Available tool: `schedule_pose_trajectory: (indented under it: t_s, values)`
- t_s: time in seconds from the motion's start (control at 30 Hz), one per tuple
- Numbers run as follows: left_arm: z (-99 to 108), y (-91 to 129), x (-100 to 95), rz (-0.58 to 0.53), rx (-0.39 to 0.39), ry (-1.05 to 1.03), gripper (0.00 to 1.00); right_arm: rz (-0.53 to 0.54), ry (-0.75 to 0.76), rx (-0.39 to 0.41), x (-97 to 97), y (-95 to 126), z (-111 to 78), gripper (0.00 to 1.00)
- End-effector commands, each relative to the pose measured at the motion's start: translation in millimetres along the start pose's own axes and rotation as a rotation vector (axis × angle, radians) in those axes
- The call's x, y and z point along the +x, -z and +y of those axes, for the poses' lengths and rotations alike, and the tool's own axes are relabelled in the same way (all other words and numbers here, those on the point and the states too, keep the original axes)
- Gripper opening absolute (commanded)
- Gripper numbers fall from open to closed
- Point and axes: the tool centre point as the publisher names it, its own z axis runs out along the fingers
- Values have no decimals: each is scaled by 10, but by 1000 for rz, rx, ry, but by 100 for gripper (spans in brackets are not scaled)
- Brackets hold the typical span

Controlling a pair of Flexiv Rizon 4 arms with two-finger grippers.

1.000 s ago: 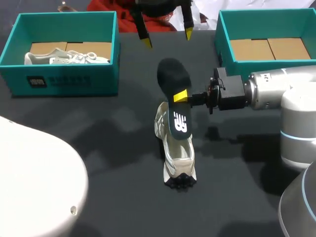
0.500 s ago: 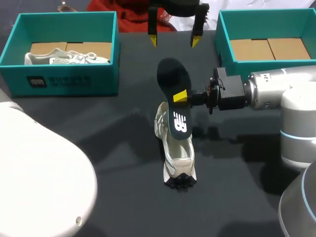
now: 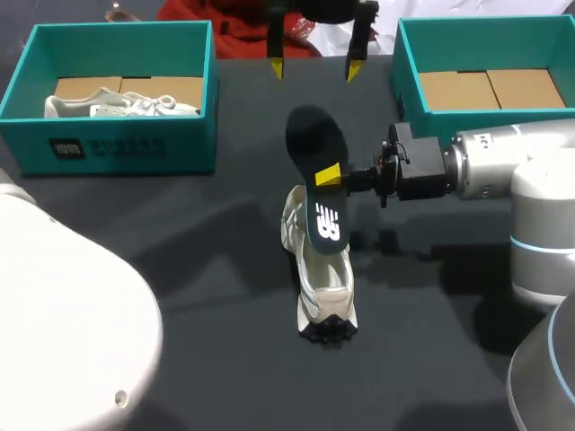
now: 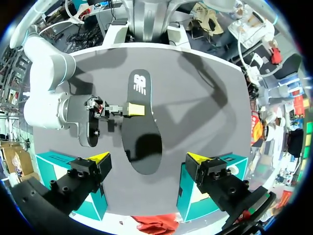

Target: Take the shoe out of the shoebox, open the shoe tongue, remove and reinsert the insole, then place the shoe into the shoebox

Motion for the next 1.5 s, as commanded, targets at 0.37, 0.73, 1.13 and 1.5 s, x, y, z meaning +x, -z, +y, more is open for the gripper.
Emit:
schedule_pose_trajectory:
  t_s: [0.37,0.73,1.13,1.5]
  values:
    - [-223,-159,531,-591,17,-2,100,-2,-1,-3,2,-13,-11,0]
    - [-274,-19,678,-649,-15,-69,100,-2,-1,-3,2,-13,-11,0]
    - [-299,-16,656,-702,-32,-83,100,-2,-1,-3,2,-13,-11,0]
    - [-314,-222,721,-907,-102,-36,100,-2,-1,-3,2,-13,-11,0]
